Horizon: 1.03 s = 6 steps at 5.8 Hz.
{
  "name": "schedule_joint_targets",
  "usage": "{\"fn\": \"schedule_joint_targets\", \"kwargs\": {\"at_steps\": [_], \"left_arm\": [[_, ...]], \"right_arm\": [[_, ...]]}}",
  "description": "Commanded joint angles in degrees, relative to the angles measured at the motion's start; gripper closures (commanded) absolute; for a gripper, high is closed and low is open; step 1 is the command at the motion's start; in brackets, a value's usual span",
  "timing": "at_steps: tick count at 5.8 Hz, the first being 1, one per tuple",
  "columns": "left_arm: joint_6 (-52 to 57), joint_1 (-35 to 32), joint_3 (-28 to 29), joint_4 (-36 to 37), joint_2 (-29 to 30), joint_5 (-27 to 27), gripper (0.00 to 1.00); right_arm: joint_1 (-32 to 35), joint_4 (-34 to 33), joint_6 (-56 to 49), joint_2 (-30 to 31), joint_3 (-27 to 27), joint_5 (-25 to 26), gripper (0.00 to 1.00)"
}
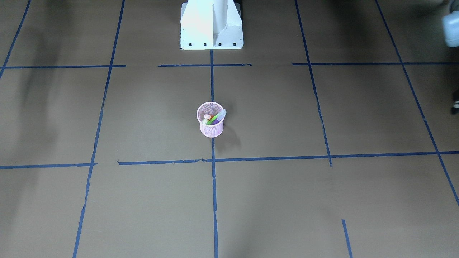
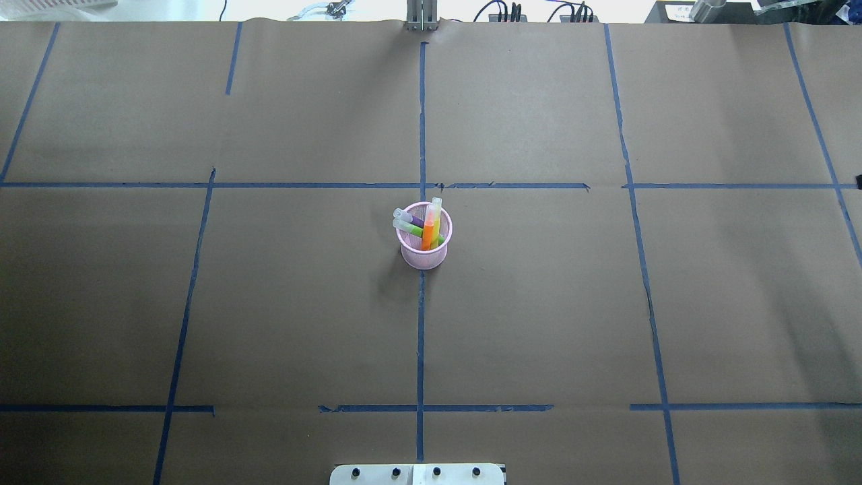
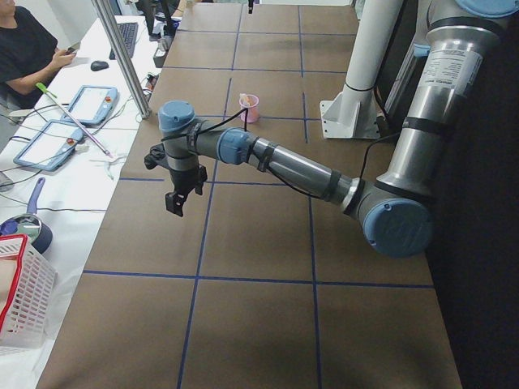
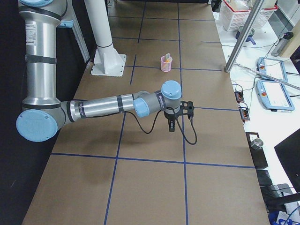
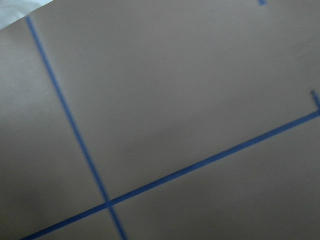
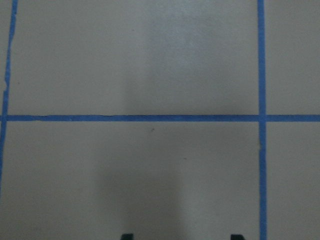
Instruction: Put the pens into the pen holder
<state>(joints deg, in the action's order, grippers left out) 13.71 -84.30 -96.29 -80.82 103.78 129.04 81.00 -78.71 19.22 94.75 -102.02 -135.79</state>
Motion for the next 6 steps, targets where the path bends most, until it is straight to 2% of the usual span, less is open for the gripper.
{"fn": "schedule_joint_targets", "kwargs": {"at_steps": [1,3,4,5,6], "left_arm": [[6.5,-4.8,5.5,1.1,-0.2,5.1,0.0],[6.4,-5.2,5.6,8.9,-1.3,5.3,0.0],[6.6,-5.1,5.2,8.8,-6.3,5.5,0.0],[6.7,-5.3,4.4,5.8,-9.9,5.6,0.0],[5.8,-5.2,1.7,3.7,-13.0,9.3,0.0]], "right_arm": [[6.7,-3.2,-10.0,3.8,1.7,-0.9,0.0],[7.9,-4.1,-19.0,7.6,1.6,-2.2,0.0],[8.0,-7.5,-19.4,7.8,0.5,-2.2,0.0],[7.8,-7.5,-19.5,8.8,0.3,-2.0,0.0],[7.8,-7.5,-19.5,9.1,0.8,-1.9,0.0]]}}
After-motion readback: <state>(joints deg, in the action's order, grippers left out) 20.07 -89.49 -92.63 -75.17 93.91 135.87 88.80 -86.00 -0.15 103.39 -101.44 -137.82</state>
